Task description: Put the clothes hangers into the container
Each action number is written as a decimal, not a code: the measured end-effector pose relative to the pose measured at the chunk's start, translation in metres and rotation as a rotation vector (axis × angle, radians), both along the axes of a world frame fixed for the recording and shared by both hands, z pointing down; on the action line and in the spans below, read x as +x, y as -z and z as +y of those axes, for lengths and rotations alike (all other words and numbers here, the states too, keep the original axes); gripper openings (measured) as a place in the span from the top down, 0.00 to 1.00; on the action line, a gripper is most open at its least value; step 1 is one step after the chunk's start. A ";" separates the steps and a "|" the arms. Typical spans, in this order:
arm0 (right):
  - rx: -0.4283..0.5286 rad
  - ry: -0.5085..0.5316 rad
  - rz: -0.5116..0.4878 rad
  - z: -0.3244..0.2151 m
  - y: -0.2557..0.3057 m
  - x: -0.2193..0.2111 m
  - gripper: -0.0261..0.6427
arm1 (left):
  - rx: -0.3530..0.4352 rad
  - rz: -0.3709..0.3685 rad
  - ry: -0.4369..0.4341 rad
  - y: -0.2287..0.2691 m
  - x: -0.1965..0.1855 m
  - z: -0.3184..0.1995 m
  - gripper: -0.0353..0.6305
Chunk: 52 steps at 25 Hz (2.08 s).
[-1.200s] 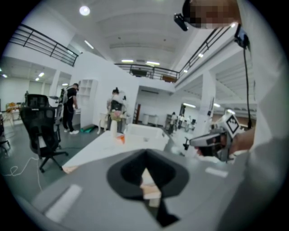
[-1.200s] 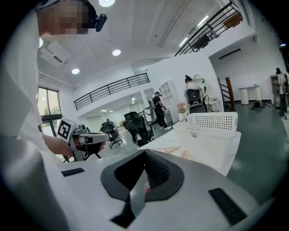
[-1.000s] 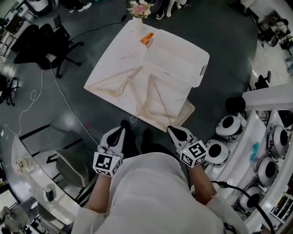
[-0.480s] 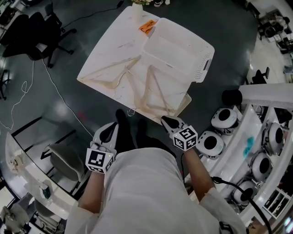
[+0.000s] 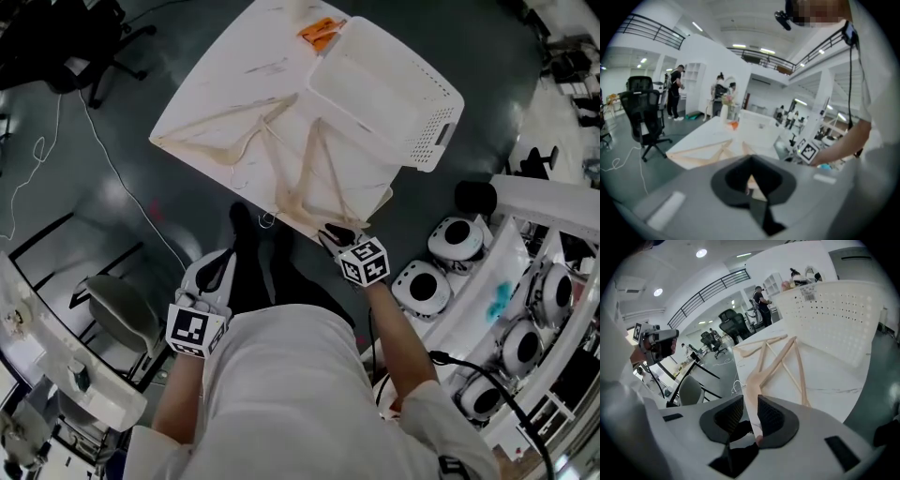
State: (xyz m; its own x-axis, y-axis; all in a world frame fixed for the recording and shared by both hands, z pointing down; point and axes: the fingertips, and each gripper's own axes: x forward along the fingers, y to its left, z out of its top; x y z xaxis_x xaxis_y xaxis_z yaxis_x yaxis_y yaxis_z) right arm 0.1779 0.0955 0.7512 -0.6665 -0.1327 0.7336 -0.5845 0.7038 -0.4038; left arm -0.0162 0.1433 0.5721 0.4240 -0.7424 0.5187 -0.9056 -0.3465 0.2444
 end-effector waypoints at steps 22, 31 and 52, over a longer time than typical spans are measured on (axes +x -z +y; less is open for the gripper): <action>0.150 0.262 0.369 0.006 -0.091 -0.019 0.81 | -0.066 0.017 0.061 -0.025 -0.045 0.006 0.94; 0.102 0.225 0.267 0.011 -0.050 -0.039 0.83 | 0.000 0.031 0.020 -0.005 -0.059 -0.012 0.94; 0.035 0.163 -0.040 0.009 0.105 -0.097 0.83 | 0.137 0.054 -0.070 0.037 -0.095 -0.075 0.94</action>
State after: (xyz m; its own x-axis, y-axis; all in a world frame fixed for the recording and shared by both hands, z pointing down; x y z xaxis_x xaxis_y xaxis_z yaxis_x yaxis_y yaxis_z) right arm 0.0805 0.1045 0.6458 -0.7097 -0.0454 0.7030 -0.4458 0.8017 -0.3982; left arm -0.1109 0.0686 0.5355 0.5020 -0.7721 0.3897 -0.8648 -0.4418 0.2386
